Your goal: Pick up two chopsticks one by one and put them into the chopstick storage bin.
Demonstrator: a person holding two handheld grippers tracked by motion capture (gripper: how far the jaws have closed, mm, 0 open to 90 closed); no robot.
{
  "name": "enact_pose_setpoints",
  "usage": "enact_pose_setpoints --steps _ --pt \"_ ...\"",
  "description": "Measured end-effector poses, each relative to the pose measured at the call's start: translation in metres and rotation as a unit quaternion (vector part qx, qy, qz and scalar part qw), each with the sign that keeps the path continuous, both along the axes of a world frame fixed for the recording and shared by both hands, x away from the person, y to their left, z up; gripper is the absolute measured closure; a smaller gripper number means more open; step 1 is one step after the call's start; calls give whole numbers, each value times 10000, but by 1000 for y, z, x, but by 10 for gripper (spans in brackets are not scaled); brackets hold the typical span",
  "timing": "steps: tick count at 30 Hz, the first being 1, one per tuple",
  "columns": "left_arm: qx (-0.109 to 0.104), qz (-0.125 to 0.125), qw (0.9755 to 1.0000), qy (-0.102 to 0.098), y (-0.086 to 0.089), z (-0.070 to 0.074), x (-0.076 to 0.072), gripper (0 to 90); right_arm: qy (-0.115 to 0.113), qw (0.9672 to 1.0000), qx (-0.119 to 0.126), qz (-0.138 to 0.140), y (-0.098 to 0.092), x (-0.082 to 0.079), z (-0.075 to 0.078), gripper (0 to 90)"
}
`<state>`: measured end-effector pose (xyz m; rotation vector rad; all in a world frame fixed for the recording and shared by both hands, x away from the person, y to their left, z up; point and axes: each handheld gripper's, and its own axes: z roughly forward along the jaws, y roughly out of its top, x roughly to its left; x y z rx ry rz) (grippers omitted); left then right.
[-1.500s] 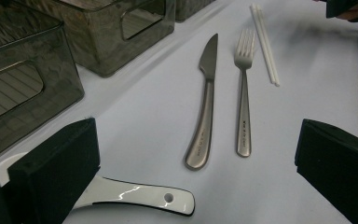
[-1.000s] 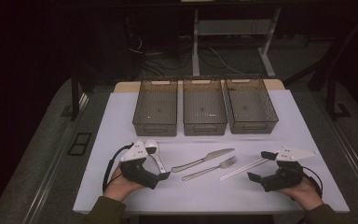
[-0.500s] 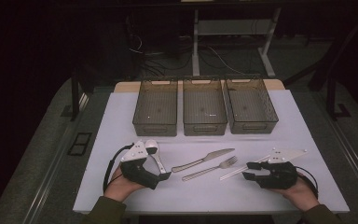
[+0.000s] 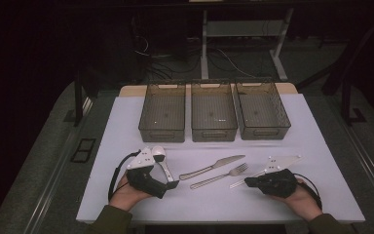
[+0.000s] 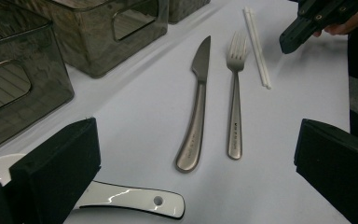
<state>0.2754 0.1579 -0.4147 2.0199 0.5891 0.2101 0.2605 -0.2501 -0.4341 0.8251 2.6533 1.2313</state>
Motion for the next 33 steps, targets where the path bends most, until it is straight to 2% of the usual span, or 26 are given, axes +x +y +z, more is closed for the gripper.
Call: enact_pose_setpoints --steps 6,14,33 --pt "9 -12 10000 17 -1 -1 0 0 52 9997 -222 123 12 6 -7 897" --pt "12 -24 10000 30 -1 -1 0 0 104 9990 -384 215 22 13 -13 897" --pt "-21 -40 10000 60 -1 -1 0 0 11 9990 -410 169 35 26 -15 898"
